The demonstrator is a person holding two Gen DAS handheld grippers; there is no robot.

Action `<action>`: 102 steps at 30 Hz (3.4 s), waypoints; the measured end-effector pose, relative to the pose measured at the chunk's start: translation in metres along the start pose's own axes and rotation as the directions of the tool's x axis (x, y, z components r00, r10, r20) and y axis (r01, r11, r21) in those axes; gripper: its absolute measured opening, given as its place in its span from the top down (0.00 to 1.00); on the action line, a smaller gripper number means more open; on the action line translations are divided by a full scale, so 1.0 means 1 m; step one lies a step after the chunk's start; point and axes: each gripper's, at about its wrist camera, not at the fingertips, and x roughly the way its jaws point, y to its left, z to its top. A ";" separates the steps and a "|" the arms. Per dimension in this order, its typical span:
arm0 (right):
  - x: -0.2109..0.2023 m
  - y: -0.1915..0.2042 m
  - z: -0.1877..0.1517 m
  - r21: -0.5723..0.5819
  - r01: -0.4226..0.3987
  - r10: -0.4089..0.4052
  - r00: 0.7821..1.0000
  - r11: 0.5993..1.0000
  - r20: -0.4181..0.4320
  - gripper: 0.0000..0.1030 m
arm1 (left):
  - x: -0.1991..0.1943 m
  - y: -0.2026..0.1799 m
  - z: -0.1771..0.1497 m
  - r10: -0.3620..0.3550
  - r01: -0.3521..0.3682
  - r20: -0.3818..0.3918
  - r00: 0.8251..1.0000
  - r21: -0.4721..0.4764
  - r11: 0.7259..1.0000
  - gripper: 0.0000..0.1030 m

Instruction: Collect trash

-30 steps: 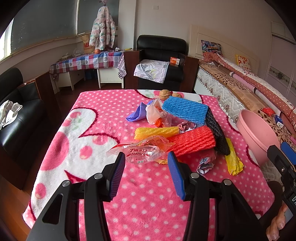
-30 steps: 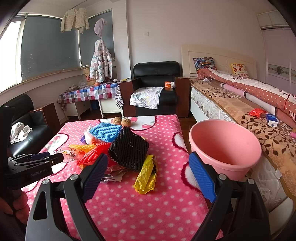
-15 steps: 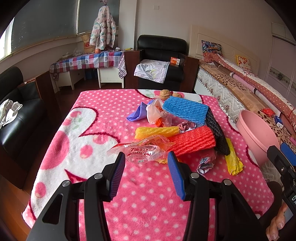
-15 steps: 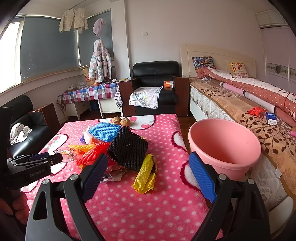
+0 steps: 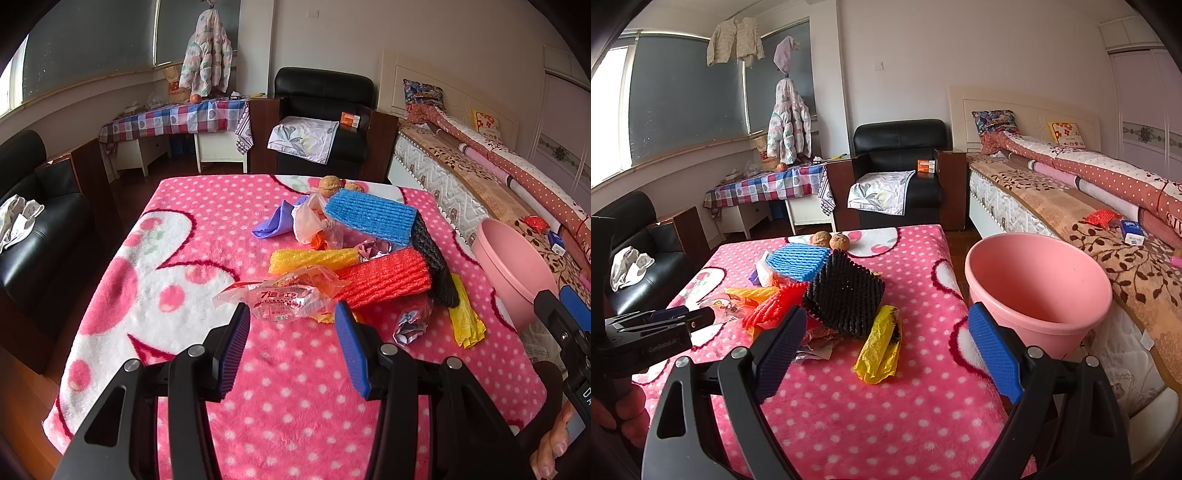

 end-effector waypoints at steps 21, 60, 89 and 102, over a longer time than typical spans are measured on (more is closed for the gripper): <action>0.001 -0.002 0.000 0.003 -0.001 0.001 1.000 1.000 0.000 0.13 | -0.001 0.000 0.000 -0.009 0.009 0.001 1.000 -0.002 1.000 0.54; 0.046 -0.010 -0.014 0.054 -0.040 0.049 0.980 0.998 -0.193 0.24 | 0.052 0.058 0.013 -0.230 0.233 -0.116 0.966 0.006 0.973 0.68; 0.076 -0.015 -0.025 0.123 -0.131 0.168 0.911 0.984 -0.376 0.88 | -0.018 0.072 0.023 -0.290 0.291 0.043 0.956 -0.004 0.957 0.79; 0.043 -0.035 -0.008 0.149 -0.113 0.150 0.953 0.982 -0.262 0.90 | -0.030 0.037 0.038 -0.358 0.356 0.076 0.931 0.041 0.934 0.79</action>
